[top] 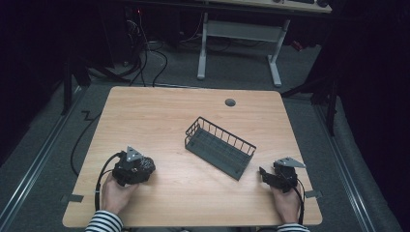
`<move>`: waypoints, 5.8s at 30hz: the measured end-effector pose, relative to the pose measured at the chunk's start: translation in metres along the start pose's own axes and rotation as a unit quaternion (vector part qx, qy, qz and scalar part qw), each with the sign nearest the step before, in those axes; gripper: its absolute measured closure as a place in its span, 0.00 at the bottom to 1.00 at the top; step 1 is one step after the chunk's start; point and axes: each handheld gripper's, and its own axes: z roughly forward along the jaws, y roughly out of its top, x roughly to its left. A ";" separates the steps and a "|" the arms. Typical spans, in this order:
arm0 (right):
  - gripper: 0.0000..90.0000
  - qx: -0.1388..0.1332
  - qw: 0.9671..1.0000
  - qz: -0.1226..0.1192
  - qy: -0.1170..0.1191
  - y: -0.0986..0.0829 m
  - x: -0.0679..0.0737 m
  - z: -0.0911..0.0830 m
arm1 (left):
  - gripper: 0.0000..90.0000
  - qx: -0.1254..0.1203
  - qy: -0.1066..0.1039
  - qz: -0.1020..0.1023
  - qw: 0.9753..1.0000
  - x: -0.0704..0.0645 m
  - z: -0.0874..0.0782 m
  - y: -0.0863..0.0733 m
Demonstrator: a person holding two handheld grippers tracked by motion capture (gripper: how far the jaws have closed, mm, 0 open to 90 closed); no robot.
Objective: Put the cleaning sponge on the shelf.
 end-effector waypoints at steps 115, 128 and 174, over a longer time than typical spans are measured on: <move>0.41 -0.003 1.000 0.011 0.008 0.000 -0.003 0.000 | 0.30 0.014 -0.136 0.040 0.990 -0.073 0.088 0.189; 0.41 -0.004 1.000 0.012 0.010 0.000 -0.004 0.000 | 0.29 -0.047 -0.129 0.026 0.990 -0.054 0.047 0.185; 0.40 0.001 1.000 -0.003 0.001 0.000 0.000 0.000 | 0.26 -0.091 -0.076 -0.073 0.990 0.022 -0.045 0.063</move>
